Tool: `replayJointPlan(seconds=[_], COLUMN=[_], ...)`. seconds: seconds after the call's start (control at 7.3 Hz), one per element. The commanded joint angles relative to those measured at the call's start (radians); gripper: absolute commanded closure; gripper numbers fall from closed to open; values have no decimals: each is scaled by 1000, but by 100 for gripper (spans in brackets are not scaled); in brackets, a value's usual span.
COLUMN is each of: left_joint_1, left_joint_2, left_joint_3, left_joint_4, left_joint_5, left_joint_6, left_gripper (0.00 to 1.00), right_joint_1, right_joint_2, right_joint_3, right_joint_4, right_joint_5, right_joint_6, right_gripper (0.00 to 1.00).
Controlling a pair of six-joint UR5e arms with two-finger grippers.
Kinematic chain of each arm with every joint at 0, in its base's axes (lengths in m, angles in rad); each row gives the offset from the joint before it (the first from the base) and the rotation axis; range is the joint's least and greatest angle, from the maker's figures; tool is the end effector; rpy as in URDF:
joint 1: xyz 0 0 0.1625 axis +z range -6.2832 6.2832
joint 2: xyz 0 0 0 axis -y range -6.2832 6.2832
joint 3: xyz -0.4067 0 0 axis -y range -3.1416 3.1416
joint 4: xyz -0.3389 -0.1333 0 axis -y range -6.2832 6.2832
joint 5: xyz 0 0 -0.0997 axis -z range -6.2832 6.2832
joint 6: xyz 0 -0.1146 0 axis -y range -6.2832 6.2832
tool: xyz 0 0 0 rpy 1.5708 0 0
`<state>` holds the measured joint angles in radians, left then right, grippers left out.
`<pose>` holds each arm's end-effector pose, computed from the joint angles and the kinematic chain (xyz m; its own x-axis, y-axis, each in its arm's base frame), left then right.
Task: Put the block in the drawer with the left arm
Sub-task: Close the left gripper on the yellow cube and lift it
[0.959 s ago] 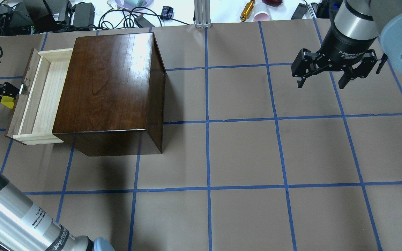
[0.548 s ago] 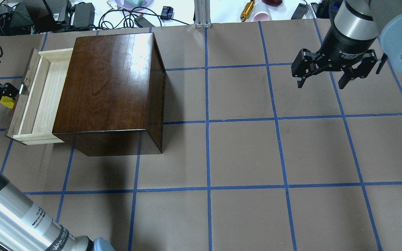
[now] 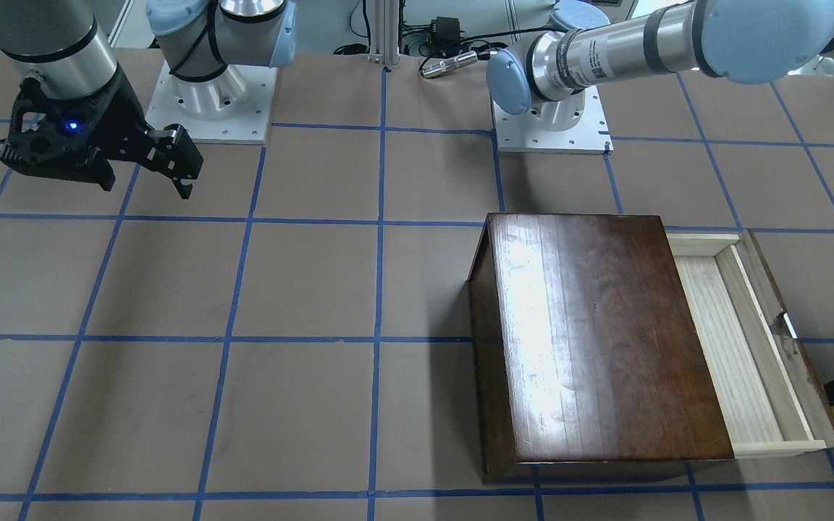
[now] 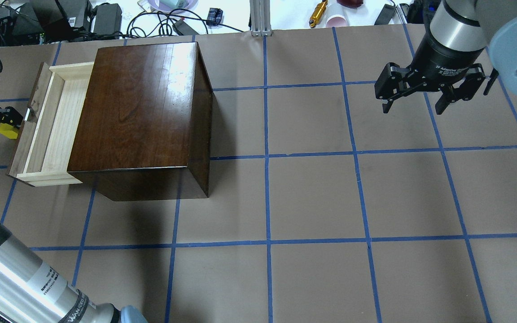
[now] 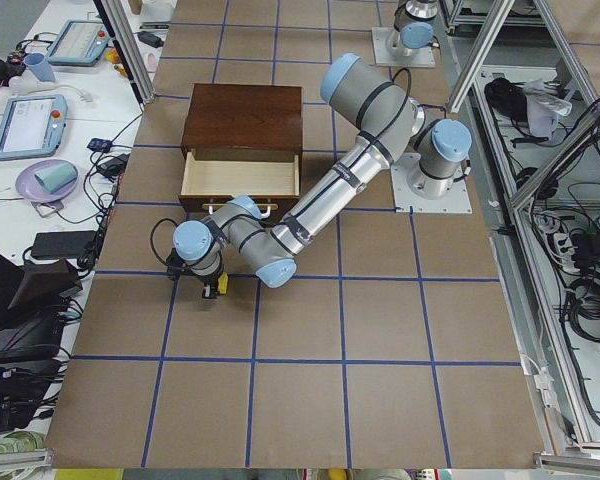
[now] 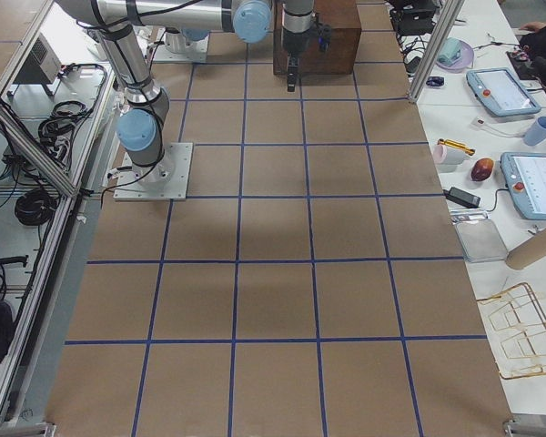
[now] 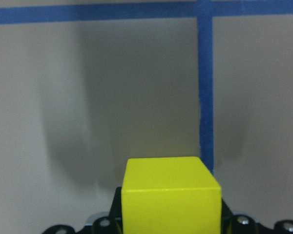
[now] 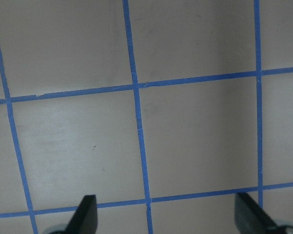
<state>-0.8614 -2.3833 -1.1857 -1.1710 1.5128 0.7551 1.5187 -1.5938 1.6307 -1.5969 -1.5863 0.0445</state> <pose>0.3499 -0.6224 0.1846 -0.9971 0.0454 0.0611 0.0443 0.9988 -0.0196 0.1091 -0.4340 0.4409 -0.9952 0.0963 0.0160 0.0964 0.9953 0.0101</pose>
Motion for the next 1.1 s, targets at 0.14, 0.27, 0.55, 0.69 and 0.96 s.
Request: replayJointPlan(seconds=[0.14,0.27,0.55,0.69,0.96], left_joint_1=[-2,-7,-37,-53,-88], left_joint_2=[64,105,179,211,292], left_joint_3=[0,0,-3,-2,-3], left_joint_4=[-44,-100,-172,-209,-295], left_joint_5=[1,3,9,10,27], left_joint_6=[1,0,-2,-3,-17], left_gripper=[47,47,47,47,47], right_joint_1=[0,0,0,0,0], right_joint_2=[0,0,0,0,0], right_joint_3=[0,0,0,0,0], right_joint_4=[0,0,0,0,0], right_joint_5=[0,0,0,0,0], right_joint_6=[0,0,0,0,0], right_gripper=[0,0,0,0,0])
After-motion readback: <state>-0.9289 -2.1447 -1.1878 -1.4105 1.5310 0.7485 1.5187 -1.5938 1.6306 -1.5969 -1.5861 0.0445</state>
